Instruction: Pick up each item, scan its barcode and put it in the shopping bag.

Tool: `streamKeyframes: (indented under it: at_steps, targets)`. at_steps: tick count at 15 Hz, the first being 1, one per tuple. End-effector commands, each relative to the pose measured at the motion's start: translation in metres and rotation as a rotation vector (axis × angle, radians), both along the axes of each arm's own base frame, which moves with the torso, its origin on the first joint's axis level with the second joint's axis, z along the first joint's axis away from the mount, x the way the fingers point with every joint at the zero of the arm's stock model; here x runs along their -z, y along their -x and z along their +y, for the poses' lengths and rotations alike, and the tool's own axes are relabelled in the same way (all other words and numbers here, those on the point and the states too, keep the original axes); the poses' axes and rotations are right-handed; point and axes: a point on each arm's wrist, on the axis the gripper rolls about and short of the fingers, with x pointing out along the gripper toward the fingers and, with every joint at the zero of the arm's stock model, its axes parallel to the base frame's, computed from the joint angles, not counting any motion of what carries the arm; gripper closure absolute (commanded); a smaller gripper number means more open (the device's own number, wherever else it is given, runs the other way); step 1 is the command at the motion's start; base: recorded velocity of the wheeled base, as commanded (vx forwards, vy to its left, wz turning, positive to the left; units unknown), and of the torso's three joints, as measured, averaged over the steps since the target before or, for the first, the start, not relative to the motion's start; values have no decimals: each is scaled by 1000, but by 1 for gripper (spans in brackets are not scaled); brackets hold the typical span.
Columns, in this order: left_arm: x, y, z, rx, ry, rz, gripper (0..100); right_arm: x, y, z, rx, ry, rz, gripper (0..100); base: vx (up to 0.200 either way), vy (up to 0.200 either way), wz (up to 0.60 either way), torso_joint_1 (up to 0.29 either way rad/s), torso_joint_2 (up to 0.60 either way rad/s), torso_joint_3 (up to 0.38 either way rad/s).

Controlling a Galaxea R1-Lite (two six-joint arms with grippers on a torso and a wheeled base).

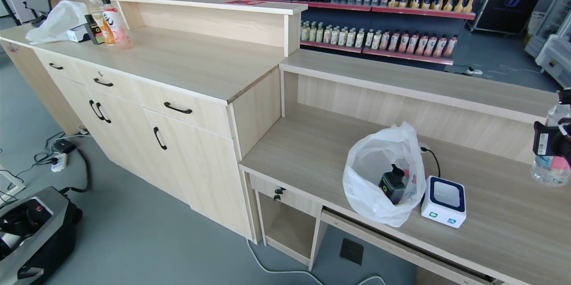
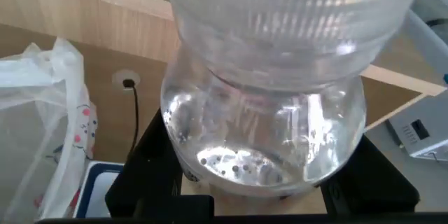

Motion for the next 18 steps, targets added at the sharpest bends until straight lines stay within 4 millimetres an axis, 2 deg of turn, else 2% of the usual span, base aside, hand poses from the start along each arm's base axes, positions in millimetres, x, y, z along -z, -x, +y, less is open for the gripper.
streamKeyframes:
  at_steps: [1,4,5,7,11,13,15,18]
  targets:
    - [0,0,0,-2,0,0,0,9,-11,3,-67,-49,5,100,0,0,0,0,0,0]
    - [0,0,0,0,0,0,0,33,-41,-1,-166,-209,-26,100,0,0,0,0,0,0]
    - [0,0,0,-2,0,0,0,49,-64,5,-220,-259,-39,100,0,0,0,0,0,0]
    - [0,0,0,-2,0,0,0,65,-98,16,-298,-271,-59,100,0,0,0,0,0,0]
    - [0,0,0,0,0,0,0,107,-148,47,-415,-269,-49,100,0,0,0,0,0,0]
    - [0,0,0,0,0,0,0,127,-159,60,-451,-265,-42,100,0,0,0,0,0,0]
    - [0,0,0,0,0,0,0,143,-167,65,-501,-252,-23,100,0,0,0,0,0,0]
    - [0,0,0,0,0,0,0,150,-176,65,-512,-234,-40,100,0,0,0,0,0,0]
